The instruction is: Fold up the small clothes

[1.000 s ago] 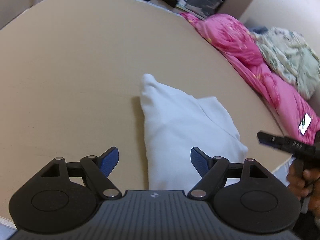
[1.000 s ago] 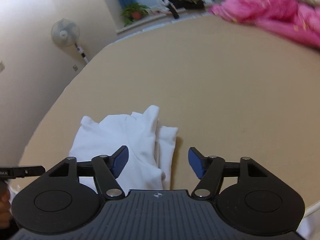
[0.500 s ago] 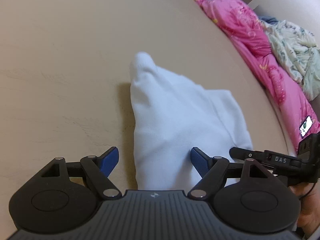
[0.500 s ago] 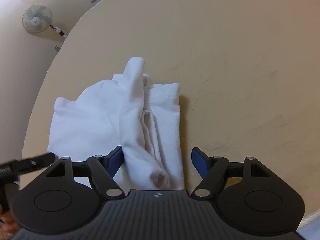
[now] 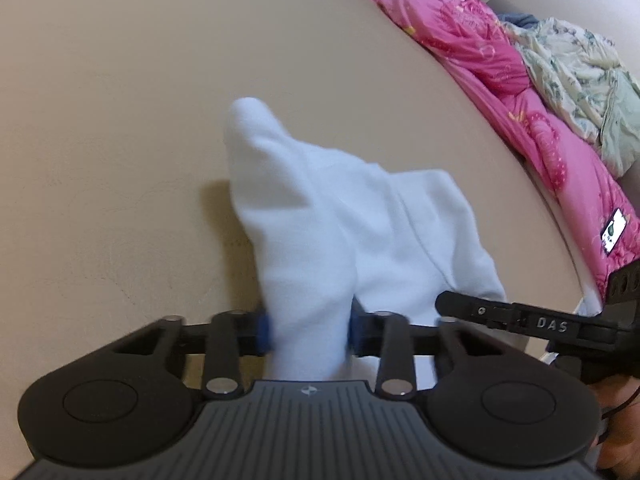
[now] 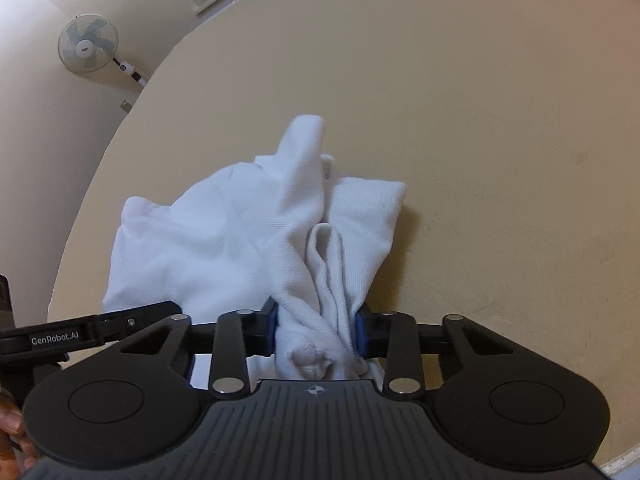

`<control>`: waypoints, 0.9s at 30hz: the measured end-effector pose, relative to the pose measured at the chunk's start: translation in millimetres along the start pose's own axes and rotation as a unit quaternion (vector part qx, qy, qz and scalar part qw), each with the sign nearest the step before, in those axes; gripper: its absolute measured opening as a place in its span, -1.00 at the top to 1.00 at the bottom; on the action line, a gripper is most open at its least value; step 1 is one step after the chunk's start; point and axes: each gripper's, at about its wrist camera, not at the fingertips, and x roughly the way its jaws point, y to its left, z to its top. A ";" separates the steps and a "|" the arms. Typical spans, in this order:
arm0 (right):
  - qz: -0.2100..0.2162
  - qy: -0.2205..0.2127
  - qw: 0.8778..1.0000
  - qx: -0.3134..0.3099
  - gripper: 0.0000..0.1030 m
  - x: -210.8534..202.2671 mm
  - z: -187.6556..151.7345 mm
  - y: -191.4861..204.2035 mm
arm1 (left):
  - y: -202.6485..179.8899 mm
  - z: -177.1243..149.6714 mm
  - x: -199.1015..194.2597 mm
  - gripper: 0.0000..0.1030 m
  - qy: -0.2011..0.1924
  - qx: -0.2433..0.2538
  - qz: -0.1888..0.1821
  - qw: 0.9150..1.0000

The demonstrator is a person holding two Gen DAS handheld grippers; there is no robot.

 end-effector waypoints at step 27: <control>-0.054 -0.066 0.991 -0.103 -0.27 61.7 40.7 104.0 | 79.3 42.0 -44.3 -0.35 -0.041 -0.099 0.068 0.992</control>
